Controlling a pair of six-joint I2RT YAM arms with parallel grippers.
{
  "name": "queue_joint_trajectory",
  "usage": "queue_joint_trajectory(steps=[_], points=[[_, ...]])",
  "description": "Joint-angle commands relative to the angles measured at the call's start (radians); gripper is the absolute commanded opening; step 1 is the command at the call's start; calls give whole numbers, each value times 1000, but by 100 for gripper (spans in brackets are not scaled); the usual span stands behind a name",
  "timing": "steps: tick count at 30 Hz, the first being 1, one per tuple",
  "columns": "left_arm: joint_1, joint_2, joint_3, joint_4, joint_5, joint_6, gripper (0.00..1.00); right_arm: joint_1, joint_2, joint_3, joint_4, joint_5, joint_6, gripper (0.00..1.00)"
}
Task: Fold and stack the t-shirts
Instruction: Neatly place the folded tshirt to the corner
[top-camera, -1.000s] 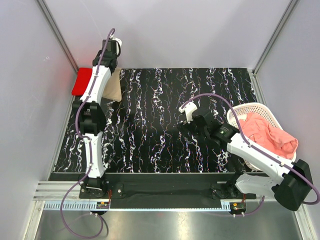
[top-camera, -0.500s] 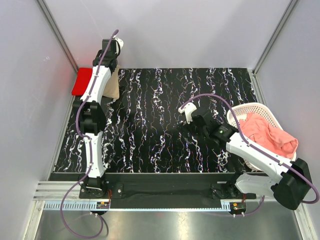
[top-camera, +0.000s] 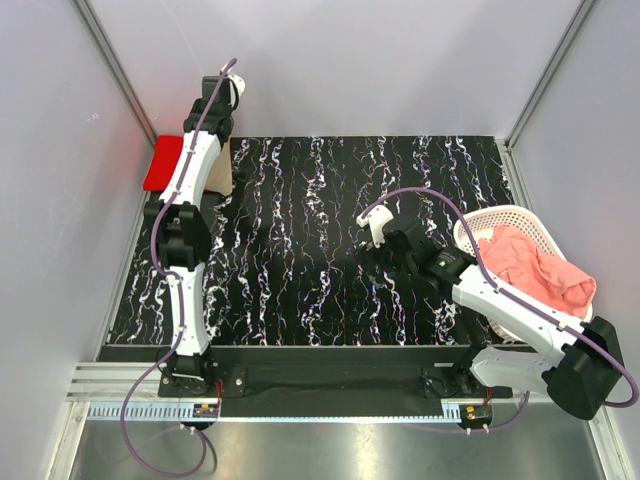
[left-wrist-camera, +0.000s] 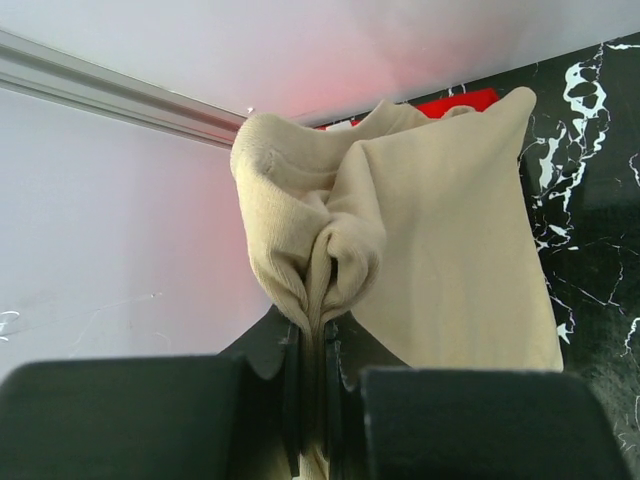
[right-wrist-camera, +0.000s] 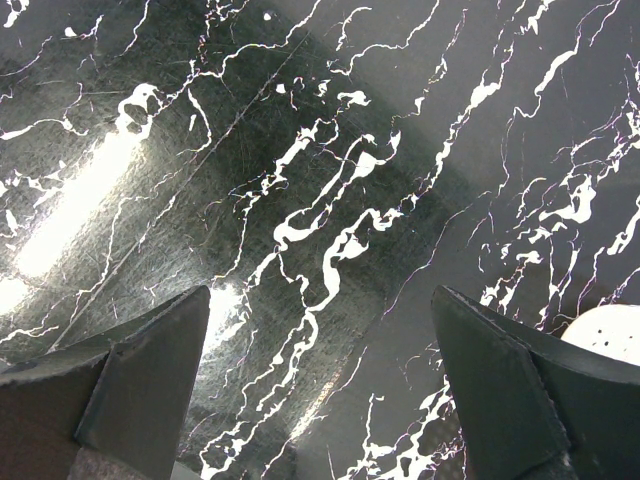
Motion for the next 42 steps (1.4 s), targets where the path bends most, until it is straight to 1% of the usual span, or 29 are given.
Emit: queue_joint_trajectory(steps=[1, 10, 14, 20, 24, 29, 31, 34, 37, 42], points=[[18, -99, 21, 94, -42, 26, 0, -4, 5, 13, 2, -8, -15, 100], [28, -50, 44, 123, -24, 39, 0, -4, 17, 18, -18, -8, -7, 100], [31, -24, 37, 149, -50, 66, 0, -4, 28, 24, -27, -6, -1, 100], [50, 17, 15, 201, -77, 101, 0, -6, 56, 39, -33, -8, 2, 100], [65, 45, 0, 213, -64, 114, 0, -6, 82, 50, -38, -2, -1, 100], [79, 62, -58, 269, -48, 149, 0, -10, 119, 70, -41, -2, 5, 100], [90, 77, -65, 304, -67, 170, 0, -9, 140, 78, -36, -9, 11, 100], [94, 109, -48, 335, -74, 172, 0, -10, 171, 90, -30, -14, 20, 100], [125, 152, -10, 359, -53, 166, 0, -12, 200, 107, -33, -17, 28, 100], [134, 208, 17, 405, -41, 158, 0, -15, 244, 128, -35, -23, 37, 100]])
